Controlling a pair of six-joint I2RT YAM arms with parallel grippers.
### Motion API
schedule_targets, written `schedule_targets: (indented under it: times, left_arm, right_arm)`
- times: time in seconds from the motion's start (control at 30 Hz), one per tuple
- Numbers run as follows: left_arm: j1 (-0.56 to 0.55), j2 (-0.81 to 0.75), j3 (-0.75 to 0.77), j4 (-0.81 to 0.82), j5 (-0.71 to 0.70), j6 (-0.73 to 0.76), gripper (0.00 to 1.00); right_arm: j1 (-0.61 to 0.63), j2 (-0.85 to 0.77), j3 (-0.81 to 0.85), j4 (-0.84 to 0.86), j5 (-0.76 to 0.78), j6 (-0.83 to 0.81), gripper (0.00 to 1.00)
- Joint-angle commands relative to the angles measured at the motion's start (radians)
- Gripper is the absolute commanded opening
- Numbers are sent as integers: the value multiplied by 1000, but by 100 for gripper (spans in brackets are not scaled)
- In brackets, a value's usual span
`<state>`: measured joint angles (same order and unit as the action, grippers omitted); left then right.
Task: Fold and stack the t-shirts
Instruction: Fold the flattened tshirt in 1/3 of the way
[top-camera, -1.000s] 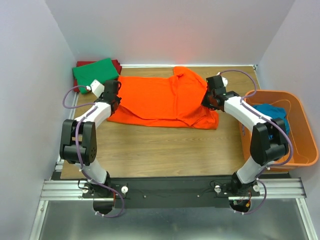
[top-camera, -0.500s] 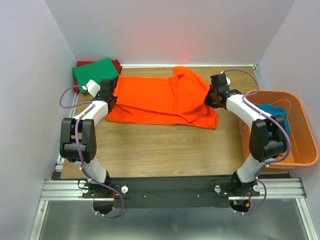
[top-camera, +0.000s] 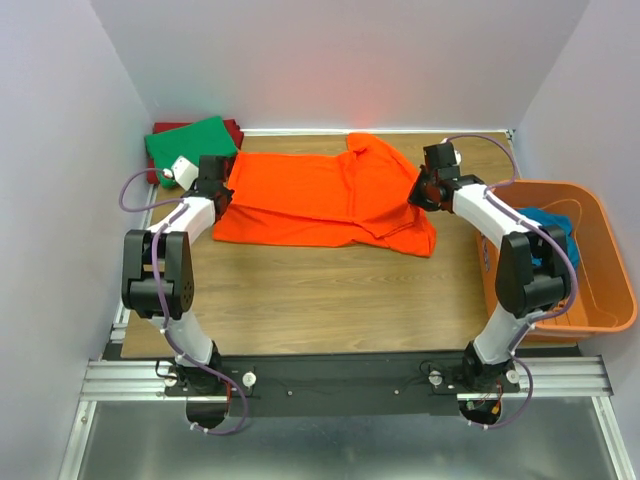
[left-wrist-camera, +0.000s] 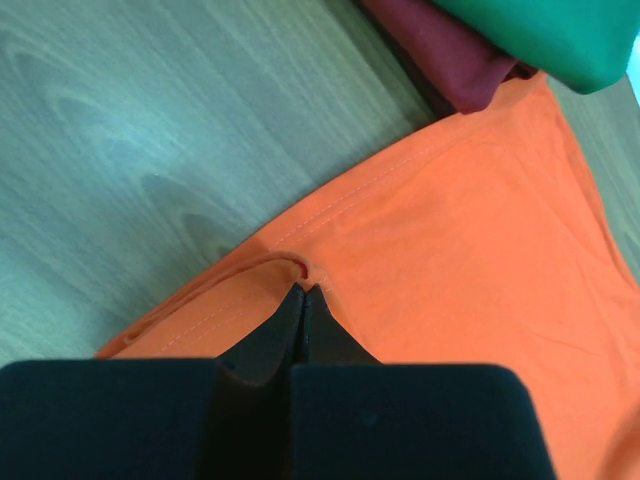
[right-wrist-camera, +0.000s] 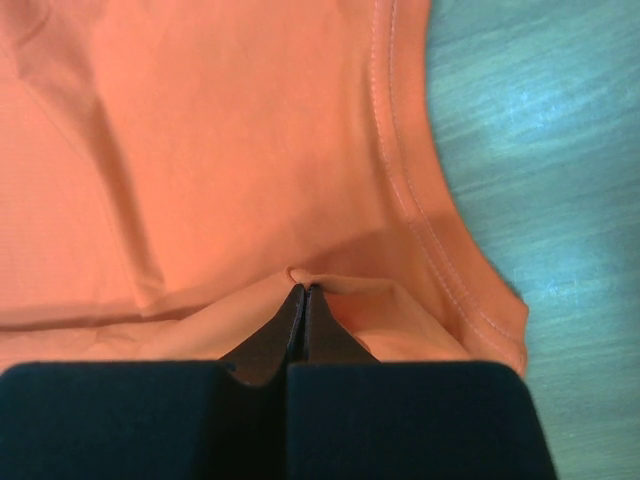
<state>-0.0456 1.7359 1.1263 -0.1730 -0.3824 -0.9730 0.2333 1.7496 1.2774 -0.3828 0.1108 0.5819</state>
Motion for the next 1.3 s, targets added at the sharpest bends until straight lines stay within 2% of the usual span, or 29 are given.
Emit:
schedule_targets:
  times: [0.0,0.83,1.27]
  left_arm:
    - [10,34,35,12,10,13,0]
    - [15,96,38,41,45,11,0]
    - [15,85,35,43,43,7,0]
  right_arm:
    - [-9,36,43,18,-14,-25,1]
    - [-8,85,151,16,15,-85,1]
    - [-8,143,209,13,-48,-113,1]
